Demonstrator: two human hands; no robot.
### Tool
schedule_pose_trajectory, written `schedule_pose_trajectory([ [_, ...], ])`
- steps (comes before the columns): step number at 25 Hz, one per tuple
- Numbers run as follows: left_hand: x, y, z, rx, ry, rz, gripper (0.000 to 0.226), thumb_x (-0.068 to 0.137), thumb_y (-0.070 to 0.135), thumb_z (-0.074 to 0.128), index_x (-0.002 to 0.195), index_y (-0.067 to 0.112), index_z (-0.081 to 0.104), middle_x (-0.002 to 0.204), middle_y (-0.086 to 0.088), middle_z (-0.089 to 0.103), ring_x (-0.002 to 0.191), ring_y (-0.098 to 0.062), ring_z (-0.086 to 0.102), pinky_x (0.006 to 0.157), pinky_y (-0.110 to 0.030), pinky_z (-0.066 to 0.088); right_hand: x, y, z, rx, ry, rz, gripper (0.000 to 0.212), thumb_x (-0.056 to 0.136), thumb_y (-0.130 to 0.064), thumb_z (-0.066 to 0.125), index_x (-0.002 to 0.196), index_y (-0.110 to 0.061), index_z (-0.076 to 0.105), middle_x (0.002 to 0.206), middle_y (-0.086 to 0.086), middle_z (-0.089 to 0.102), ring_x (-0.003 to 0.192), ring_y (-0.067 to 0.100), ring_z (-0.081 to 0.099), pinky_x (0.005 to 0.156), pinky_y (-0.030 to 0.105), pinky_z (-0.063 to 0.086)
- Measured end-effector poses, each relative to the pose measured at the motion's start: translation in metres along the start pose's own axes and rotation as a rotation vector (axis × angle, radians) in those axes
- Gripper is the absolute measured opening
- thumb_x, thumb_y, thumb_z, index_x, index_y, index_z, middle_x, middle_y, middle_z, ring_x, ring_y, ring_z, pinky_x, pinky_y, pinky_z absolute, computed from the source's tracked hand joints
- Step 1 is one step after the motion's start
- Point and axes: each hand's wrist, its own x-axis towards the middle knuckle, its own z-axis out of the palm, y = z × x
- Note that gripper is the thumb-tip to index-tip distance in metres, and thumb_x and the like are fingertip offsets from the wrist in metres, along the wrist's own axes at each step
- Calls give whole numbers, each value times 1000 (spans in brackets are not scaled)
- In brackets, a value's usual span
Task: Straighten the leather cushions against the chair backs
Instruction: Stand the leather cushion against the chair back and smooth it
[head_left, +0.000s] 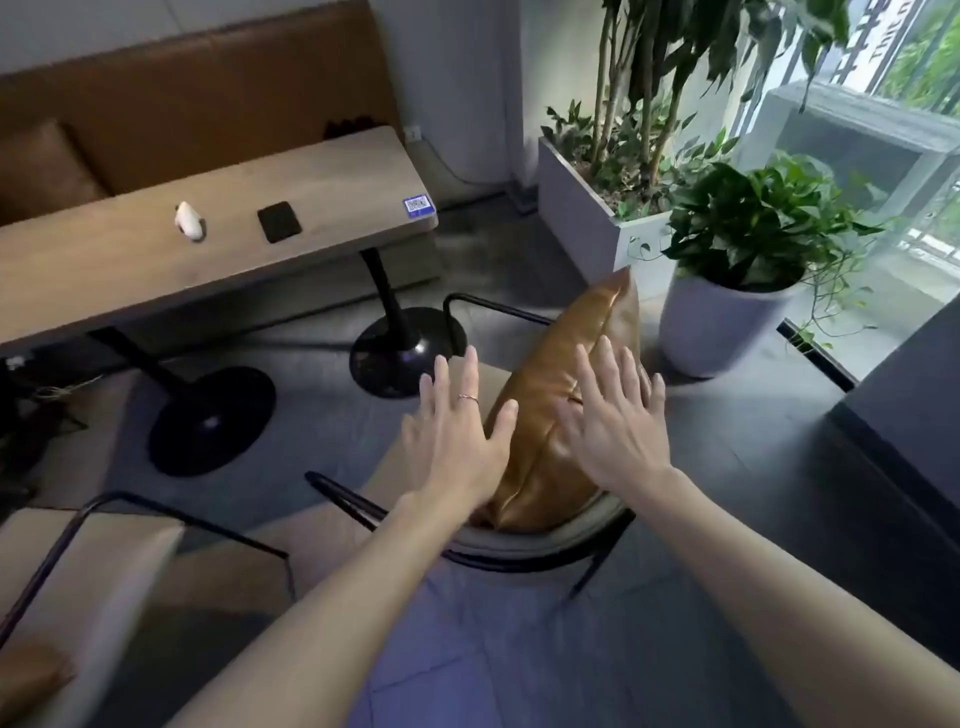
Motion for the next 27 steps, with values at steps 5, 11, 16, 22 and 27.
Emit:
schedule_pose_trajectory([
  [5,-15,-6,72,-355,-156,-327,75,100,56,38,159,30,0,167,-14,9,151,-33,16,120,-48,18,-26,22,47,113,-104,157,73,96,-65,9,163,-35,12,173,4,12,156,34,17,122,59,15],
  [11,-26,-12,103,-534,24,-626,88,88,73,42,158,33,7,160,-9,33,144,-36,31,116,-56,25,-22,45,56,383,-80,310,57,108,-39,31,162,-24,19,169,10,23,148,37,32,111,55,34],
  [16,-33,-2,109,-852,59,-1145,135,55,88,65,158,24,5,167,-8,10,149,-35,18,118,-55,25,-28,79,72,596,-335,682,84,92,-19,56,161,-20,9,162,18,32,136,45,45,109,53,41],
  [22,-34,2,111,-1023,128,-1154,137,54,84,71,158,18,11,160,-12,29,145,-37,27,115,-53,31,-27,81,85,1051,-347,913,56,92,-12,69,138,-20,36,130,14,59,112,40,63,69,42,55],
  [27,-24,-10,110,-953,173,-1085,121,67,75,72,157,17,16,158,-10,31,142,-38,32,111,-55,33,-29,70,90,1087,-331,903,66,90,-23,76,144,-22,37,134,9,62,113,37,66,75,46,57],
])
